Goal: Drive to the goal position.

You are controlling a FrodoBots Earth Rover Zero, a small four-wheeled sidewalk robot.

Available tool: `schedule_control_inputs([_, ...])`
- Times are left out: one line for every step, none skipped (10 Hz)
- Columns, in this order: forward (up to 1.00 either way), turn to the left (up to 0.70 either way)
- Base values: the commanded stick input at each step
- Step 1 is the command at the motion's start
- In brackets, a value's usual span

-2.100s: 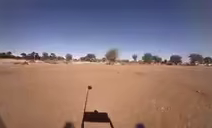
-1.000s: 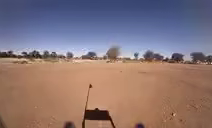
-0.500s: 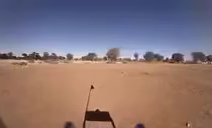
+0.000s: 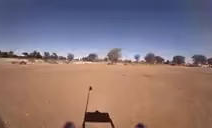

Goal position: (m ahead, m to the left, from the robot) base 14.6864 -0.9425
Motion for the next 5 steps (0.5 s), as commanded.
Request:
schedule_control_inputs([0.50, 0.00])
schedule_control_inputs([0.50, 0.00])
schedule_control_inputs([0.50, 0.00])
schedule_control_inputs([0.50, 0.00])
schedule_control_inputs([0.50, 0.00])
